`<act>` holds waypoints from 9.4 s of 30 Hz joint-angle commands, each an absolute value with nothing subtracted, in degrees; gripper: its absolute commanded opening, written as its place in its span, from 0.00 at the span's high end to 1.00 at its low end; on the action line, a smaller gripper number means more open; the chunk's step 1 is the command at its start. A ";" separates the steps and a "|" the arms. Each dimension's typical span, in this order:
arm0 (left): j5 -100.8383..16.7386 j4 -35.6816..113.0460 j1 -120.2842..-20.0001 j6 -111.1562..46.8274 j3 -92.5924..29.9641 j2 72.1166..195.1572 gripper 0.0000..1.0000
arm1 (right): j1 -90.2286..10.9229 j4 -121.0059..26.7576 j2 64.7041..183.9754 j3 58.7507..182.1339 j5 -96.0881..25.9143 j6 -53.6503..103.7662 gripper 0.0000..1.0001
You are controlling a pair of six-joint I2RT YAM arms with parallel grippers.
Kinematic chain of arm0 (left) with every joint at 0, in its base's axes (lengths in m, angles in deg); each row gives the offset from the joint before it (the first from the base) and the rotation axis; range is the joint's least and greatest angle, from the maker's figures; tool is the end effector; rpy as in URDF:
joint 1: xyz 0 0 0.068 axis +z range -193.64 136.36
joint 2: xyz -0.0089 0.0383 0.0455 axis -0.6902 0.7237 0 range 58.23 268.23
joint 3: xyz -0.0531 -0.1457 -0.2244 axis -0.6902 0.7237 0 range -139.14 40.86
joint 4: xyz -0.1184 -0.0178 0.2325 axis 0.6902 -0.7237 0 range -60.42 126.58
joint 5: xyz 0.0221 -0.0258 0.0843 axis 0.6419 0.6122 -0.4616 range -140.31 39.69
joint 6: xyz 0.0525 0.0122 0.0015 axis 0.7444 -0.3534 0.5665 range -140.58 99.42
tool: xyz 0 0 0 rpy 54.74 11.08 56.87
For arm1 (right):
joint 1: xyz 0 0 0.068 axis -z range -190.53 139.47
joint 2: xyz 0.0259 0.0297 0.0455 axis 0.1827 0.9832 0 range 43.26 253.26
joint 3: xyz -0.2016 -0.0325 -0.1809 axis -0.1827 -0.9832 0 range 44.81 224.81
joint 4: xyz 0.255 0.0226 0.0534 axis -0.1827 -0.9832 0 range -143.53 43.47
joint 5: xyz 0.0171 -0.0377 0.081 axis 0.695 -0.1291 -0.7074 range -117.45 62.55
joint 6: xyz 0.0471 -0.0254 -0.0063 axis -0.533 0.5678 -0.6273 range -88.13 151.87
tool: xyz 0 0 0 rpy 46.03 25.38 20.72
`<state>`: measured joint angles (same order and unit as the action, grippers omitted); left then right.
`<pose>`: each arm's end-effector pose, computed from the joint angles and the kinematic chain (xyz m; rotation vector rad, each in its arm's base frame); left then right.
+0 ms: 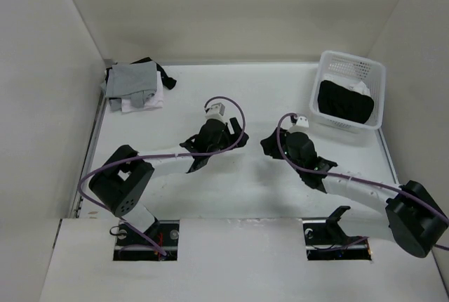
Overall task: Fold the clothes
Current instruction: Grab the tank top from the pile, then move the tank top to the center of the board, then flatten the tank top out
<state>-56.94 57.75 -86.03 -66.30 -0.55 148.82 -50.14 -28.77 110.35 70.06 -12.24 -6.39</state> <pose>0.2427 -0.2160 0.1799 -0.1379 2.1579 -0.8126 0.1899 0.1451 0.1938 0.1512 2.0228 0.6137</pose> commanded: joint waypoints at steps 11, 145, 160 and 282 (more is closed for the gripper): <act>-54.00 66.46 -91.67 -61.55 -2.21 150.34 0.30 | -38.19 -42.90 115.50 102.70 -6.10 1.55 0.99; -76.77 50.90 -76.47 -48.63 -10.11 83.81 0.97 | -83.32 -52.33 79.47 112.04 -5.23 10.51 0.94; -72.65 64.25 -66.29 -50.90 -7.12 126.82 0.95 | -35.47 -30.47 119.92 101.40 -35.68 -7.49 0.93; -82.56 43.59 -73.91 -51.20 -20.98 89.42 1.00 | -85.87 -57.55 80.08 121.69 35.13 25.86 1.00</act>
<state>-76.51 35.50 -72.31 -59.50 -12.33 89.13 -80.46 -65.49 76.47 116.42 27.27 7.27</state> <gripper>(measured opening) 0.010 0.005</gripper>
